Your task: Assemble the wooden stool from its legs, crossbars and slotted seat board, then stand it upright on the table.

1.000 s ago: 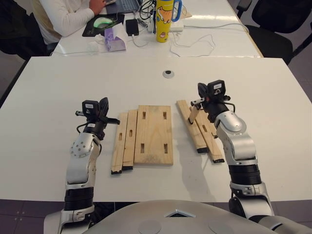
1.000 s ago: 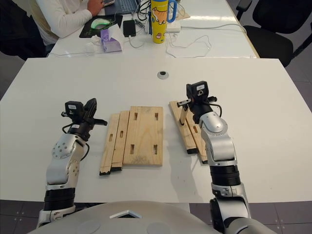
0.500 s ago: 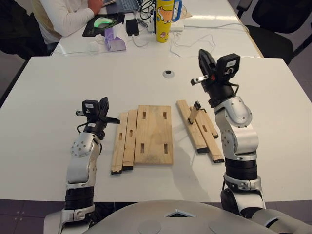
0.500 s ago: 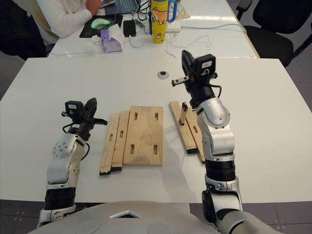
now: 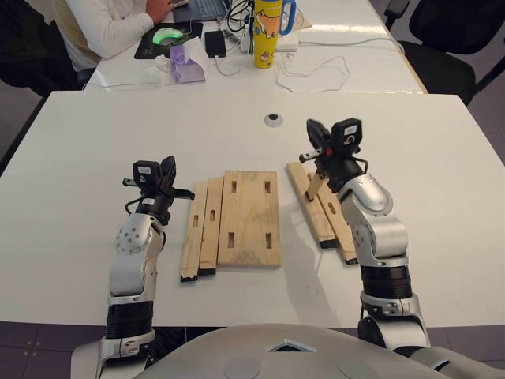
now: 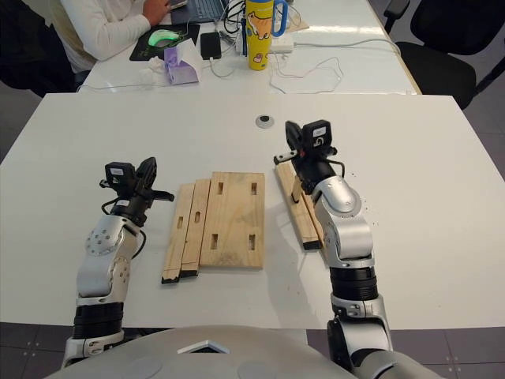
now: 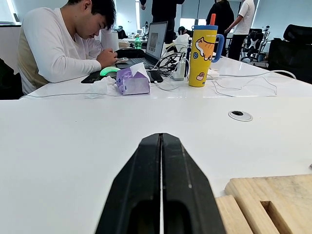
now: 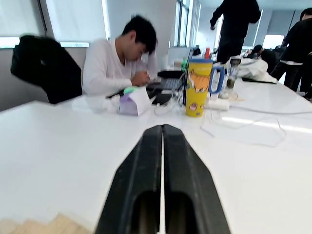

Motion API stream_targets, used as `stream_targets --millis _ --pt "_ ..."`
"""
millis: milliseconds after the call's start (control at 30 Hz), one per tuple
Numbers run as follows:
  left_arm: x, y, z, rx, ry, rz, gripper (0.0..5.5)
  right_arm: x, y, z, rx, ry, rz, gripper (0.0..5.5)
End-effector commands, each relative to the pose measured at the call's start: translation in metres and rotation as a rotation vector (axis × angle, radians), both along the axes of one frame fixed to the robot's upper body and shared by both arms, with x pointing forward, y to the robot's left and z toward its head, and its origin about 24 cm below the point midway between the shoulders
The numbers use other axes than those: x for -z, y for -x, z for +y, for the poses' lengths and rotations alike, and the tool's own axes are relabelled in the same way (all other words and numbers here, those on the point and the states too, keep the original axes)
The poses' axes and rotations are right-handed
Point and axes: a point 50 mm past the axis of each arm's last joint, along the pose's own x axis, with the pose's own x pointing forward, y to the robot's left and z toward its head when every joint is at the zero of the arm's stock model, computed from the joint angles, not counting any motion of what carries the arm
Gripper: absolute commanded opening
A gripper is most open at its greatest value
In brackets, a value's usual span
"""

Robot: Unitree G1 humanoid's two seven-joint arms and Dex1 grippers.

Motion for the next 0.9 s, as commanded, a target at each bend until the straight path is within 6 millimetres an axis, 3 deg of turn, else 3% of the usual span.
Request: stream_targets --millis 33,167,267,367,467,700,900 --pt "0.002 0.001 0.000 -0.010 0.001 0.004 0.00 -0.035 -0.005 -0.020 0.132 -0.057 -0.173 0.01" --pt "0.002 0.002 0.000 -0.024 0.004 0.002 0.00 -0.031 -0.012 -0.060 0.354 -0.013 -0.126 0.01" --pt "0.004 0.004 -0.001 -0.035 0.009 0.003 0.00 -0.002 -0.008 -0.081 0.389 0.048 0.035 0.01" --pt "0.006 0.007 -0.001 -0.055 0.016 0.003 0.00 0.035 0.011 -0.101 0.290 0.173 0.209 0.01" --pt "0.006 0.010 0.000 -0.077 0.019 0.000 0.00 0.048 0.029 -0.117 0.132 0.211 0.297 0.01" --pt "0.007 0.017 0.002 -0.130 0.027 -0.010 0.00 0.060 0.071 -0.094 -0.329 0.268 0.539 0.20" --pt "0.009 0.019 -0.002 -0.141 0.037 -0.010 0.00 0.063 0.090 -0.067 -0.423 0.207 0.696 1.07"
